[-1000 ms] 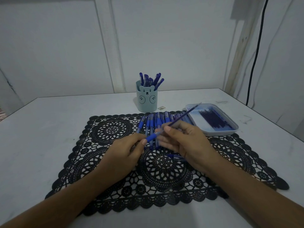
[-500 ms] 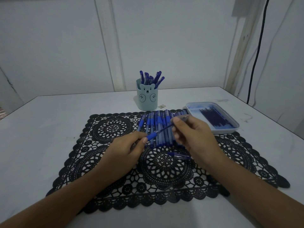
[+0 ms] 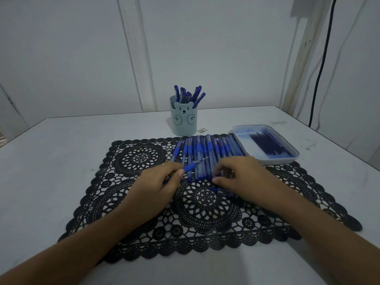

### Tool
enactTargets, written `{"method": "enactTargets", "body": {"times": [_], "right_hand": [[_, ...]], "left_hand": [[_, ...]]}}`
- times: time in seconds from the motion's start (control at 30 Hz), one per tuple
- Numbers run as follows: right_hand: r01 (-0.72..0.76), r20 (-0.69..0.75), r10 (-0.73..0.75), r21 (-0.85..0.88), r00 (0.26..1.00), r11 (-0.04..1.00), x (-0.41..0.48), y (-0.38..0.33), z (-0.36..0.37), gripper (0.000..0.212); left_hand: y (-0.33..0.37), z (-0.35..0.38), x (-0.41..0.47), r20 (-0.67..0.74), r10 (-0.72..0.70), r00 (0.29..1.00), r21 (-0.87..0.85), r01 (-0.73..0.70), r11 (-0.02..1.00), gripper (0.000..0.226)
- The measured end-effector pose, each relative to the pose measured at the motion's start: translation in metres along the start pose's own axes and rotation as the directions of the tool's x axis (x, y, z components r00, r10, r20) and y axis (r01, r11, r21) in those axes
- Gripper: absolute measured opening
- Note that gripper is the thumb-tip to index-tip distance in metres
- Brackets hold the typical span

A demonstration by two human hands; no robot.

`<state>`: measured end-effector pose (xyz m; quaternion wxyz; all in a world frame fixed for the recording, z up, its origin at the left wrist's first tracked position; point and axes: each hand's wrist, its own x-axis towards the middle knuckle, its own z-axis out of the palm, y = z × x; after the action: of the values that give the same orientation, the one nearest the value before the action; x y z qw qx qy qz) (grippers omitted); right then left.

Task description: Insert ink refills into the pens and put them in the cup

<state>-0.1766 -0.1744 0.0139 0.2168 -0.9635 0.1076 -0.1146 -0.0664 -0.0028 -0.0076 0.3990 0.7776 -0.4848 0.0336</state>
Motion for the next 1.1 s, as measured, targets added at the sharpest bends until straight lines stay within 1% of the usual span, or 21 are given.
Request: {"method": "enactTargets", "body": {"times": [0.07,0.13,0.17,0.2,0.23,0.3,0.33,0.4,0.53,0.63,0.73,0.83,0.87,0.9,0.93,1.0,1.03,1.07,1.1], "right_hand": [[0.022,0.010,-0.022,-0.068,1.000,0.997,0.001,0.000,0.005,0.014],[0.018,-0.027,-0.020,-0.049,0.999,0.999,0.002,-0.001,0.005,0.012],[0.003,-0.062,-0.002,0.011,0.998,1.000,0.002,-0.001,0.004,0.008],[-0.012,-0.101,0.023,0.109,0.995,0.994,0.002,-0.002,0.001,0.005],[-0.013,-0.144,0.047,0.231,0.988,0.973,0.002,-0.003,-0.002,0.008],[0.035,-0.224,0.081,0.471,0.971,0.881,0.002,-0.005,-0.007,0.013],[0.063,-0.252,0.091,0.545,0.963,0.836,0.002,-0.006,-0.009,0.014],[0.100,-0.275,0.089,0.603,0.957,0.792,0.001,-0.008,-0.009,0.016],[0.103,-0.256,0.063,0.585,0.965,0.804,0.002,-0.009,-0.004,0.020],[0.093,-0.211,0.035,0.568,0.977,0.818,0.002,-0.009,-0.001,0.019],[0.057,-0.149,0.023,0.512,0.989,0.857,0.001,-0.012,0.002,0.018],[-0.006,-0.098,0.049,0.393,0.994,0.920,-0.002,-0.014,0.006,0.039],[-0.021,-0.076,0.052,0.365,0.996,0.931,-0.003,-0.015,0.006,0.044],[-0.028,-0.053,0.050,0.359,0.997,0.933,-0.004,-0.015,0.006,0.044],[-0.026,-0.028,0.039,0.376,0.999,0.926,-0.004,-0.015,0.005,0.039],[0.009,0.019,-0.018,0.417,1.000,0.909,-0.004,-0.013,0.001,0.020],[0.036,0.021,-0.049,0.401,0.999,0.915,-0.004,-0.011,-0.001,0.012],[0.059,0.011,-0.068,0.363,0.998,0.930,-0.004,-0.010,-0.002,0.010],[0.069,-0.005,-0.071,0.319,0.997,0.945,-0.003,-0.010,-0.002,0.015]], "left_hand": [[-0.001,0.000,0.000,0.002,0.001,1.000,0.002,-0.001,1.000,0.028],[-0.001,0.000,0.000,-0.002,0.002,1.000,0.003,-0.002,1.000,0.028],[-0.001,0.001,-0.001,-0.002,0.003,1.000,0.005,-0.003,1.000,0.028],[-0.001,0.001,-0.001,-0.001,0.004,1.000,0.007,-0.004,1.000,0.028],[-0.002,0.001,-0.001,0.000,0.008,1.000,0.010,-0.008,1.000,0.028],[-0.002,0.001,0.000,0.000,0.016,1.000,0.016,-0.016,1.000,0.028],[-0.002,0.001,-0.001,0.001,0.016,1.000,0.019,-0.016,1.000,0.028],[-0.003,0.001,-0.001,0.001,0.023,1.000,0.029,-0.023,0.999,0.029],[-0.004,0.001,0.000,-0.007,0.053,0.999,0.057,-0.052,0.997,0.028],[-0.006,0.003,-0.001,-0.011,0.098,0.995,0.079,-0.096,0.992,0.010],[-0.009,0.002,-0.002,-0.005,0.172,0.985,0.122,-0.170,0.978,0.034],[-0.008,0.003,-0.003,0.015,0.252,0.968,0.183,-0.250,0.951,0.033],[-0.009,0.003,-0.003,0.015,0.259,0.966,0.189,-0.257,0.948,0.033],[-0.009,0.003,-0.003,0.009,0.259,0.966,0.188,-0.256,0.948,0.033],[-0.009,0.004,-0.003,0.005,0.254,0.967,0.181,-0.250,0.951,0.033],[-0.010,0.004,-0.002,0.002,0.251,0.968,0.172,-0.248,0.953,0.033],[-0.010,0.004,-0.002,0.003,0.252,0.968,0.174,-0.249,0.953,0.033],[-0.010,0.004,-0.002,0.007,0.254,0.967,0.182,-0.251,0.951,0.033],[-0.010,0.004,-0.003,0.015,0.260,0.965,0.190,-0.258,0.947,0.033]]}}
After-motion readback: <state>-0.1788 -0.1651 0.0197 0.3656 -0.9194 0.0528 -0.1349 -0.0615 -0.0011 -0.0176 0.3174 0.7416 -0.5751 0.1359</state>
